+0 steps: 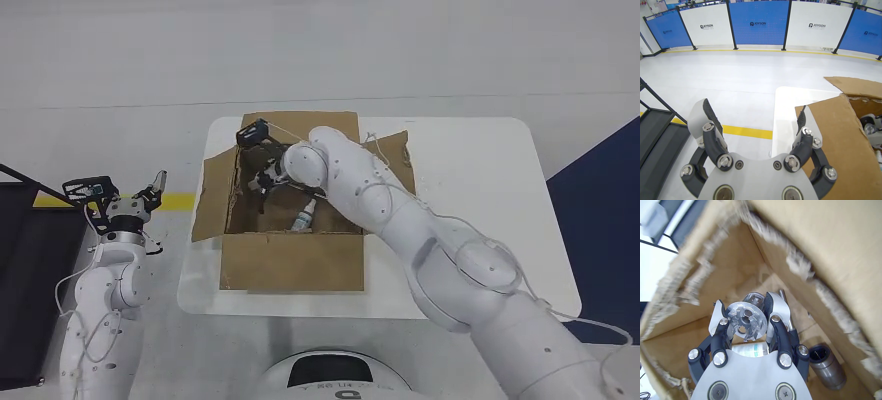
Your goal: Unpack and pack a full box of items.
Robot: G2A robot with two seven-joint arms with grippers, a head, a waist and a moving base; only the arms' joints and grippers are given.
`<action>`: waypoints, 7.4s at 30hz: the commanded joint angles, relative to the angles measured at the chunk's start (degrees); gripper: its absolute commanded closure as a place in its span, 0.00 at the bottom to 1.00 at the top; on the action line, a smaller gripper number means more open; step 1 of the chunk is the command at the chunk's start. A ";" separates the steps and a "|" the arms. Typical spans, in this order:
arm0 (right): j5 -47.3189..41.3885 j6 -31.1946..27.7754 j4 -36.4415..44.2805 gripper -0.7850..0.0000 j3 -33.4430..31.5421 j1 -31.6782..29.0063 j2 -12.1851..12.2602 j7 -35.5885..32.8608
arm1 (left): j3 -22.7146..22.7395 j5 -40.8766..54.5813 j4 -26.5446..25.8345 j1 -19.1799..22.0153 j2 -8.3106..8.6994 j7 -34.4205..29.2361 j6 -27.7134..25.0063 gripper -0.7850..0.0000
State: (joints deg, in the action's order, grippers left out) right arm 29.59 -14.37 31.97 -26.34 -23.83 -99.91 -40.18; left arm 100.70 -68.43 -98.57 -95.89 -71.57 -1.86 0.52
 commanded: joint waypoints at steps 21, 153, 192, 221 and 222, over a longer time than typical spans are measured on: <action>19.43 3.67 94.17 1.00 -53.36 -62.36 24.10 -5.22 | 0.00 0.00 0.00 0.00 0.00 0.00 0.00 0.00; 7.24 28.06 55.22 0.00 -15.33 -13.12 22.52 -28.46 | 0.00 0.00 0.00 0.00 0.00 0.00 0.00 0.00; 10.29 -2.49 -3.09 0.51 7.99 1.44 1.78 -14.29 | 0.00 0.00 0.00 0.00 0.00 0.00 0.00 0.00; 13.45 -9.73 -20.17 0.55 9.35 3.50 -9.44 -12.22 | 0.00 0.00 0.00 0.00 0.00 0.00 0.00 0.00; 13.30 -9.95 -20.40 0.55 9.16 3.74 -9.52 -11.85 | 0.00 0.00 0.00 0.00 0.00 0.00 0.00 0.00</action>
State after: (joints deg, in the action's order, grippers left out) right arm 43.07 -24.14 11.77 -16.98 -20.35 -109.37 -52.46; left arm 100.70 -68.43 -98.57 -95.89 -71.57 -1.86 0.52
